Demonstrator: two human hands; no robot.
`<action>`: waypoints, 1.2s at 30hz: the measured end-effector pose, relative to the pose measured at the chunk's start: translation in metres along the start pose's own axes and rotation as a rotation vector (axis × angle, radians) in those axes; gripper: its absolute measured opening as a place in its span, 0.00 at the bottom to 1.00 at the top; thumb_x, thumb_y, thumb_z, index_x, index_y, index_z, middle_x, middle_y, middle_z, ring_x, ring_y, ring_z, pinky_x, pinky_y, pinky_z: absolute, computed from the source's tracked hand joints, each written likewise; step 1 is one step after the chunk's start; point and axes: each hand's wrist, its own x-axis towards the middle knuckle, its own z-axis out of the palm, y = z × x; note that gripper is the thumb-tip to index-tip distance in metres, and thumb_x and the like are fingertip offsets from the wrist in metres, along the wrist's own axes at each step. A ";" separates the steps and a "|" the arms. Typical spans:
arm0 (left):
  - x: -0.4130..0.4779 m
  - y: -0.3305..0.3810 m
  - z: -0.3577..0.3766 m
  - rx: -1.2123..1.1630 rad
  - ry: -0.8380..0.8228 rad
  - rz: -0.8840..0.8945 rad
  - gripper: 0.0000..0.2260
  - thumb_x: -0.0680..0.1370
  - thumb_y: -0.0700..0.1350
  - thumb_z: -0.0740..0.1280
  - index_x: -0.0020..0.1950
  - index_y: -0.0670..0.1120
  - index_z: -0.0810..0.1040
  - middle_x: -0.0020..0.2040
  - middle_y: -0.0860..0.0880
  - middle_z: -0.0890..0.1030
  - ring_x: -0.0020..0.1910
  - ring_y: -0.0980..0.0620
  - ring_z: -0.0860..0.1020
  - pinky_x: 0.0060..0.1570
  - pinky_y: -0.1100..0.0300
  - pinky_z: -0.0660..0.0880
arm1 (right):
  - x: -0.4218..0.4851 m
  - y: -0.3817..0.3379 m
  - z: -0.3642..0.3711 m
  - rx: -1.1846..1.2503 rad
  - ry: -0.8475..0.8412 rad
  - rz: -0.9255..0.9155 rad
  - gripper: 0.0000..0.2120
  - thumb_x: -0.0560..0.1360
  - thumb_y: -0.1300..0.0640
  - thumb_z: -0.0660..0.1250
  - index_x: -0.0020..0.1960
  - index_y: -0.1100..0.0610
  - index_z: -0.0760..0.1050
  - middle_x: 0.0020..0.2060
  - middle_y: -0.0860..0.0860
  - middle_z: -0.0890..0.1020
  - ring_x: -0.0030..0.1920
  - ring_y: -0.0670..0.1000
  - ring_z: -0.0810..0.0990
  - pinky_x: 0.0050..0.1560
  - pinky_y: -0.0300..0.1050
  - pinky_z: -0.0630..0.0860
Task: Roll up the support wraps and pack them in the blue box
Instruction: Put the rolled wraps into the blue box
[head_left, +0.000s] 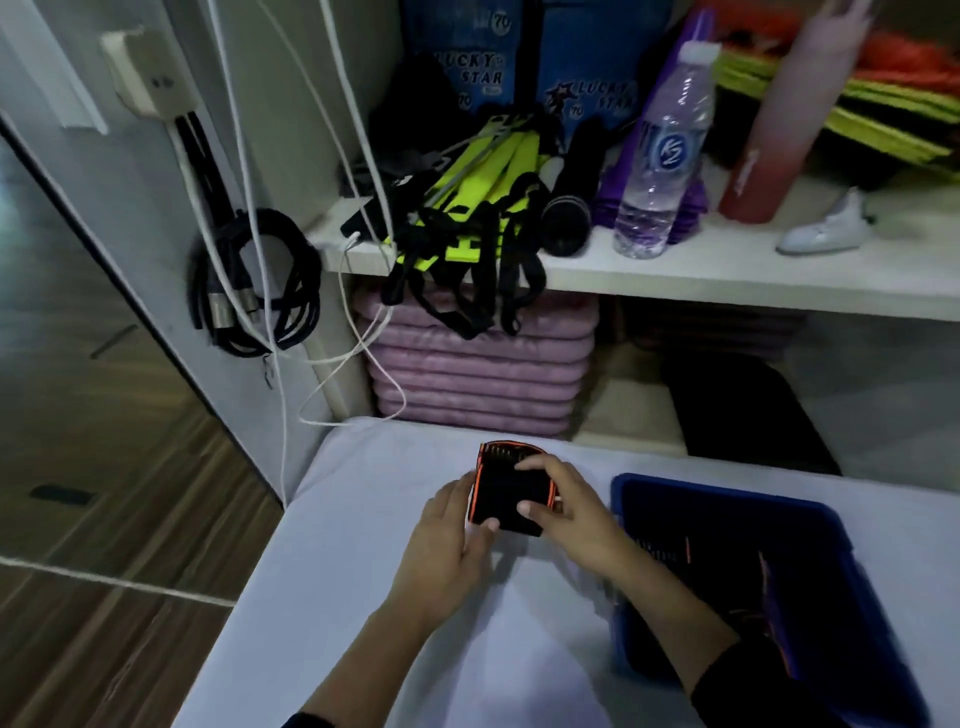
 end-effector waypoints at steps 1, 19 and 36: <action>0.003 0.014 0.006 0.009 -0.013 0.052 0.21 0.79 0.53 0.58 0.72 0.53 0.61 0.65 0.58 0.67 0.62 0.63 0.64 0.63 0.66 0.63 | -0.007 0.000 -0.019 -0.010 0.032 -0.011 0.16 0.74 0.58 0.67 0.58 0.45 0.70 0.56 0.52 0.72 0.56 0.48 0.73 0.58 0.45 0.73; -0.004 0.100 0.109 0.368 -0.334 0.128 0.27 0.78 0.52 0.60 0.75 0.47 0.56 0.74 0.48 0.58 0.70 0.49 0.63 0.66 0.55 0.68 | -0.138 0.099 -0.171 -0.160 0.170 0.313 0.14 0.75 0.58 0.65 0.53 0.41 0.68 0.56 0.53 0.76 0.54 0.51 0.75 0.50 0.24 0.63; -0.015 0.095 0.120 0.366 -0.284 0.098 0.27 0.78 0.49 0.61 0.75 0.48 0.56 0.77 0.49 0.52 0.75 0.50 0.57 0.71 0.59 0.61 | -0.140 0.127 -0.148 -0.209 0.069 0.259 0.19 0.74 0.64 0.67 0.61 0.49 0.71 0.61 0.54 0.64 0.60 0.50 0.66 0.60 0.34 0.62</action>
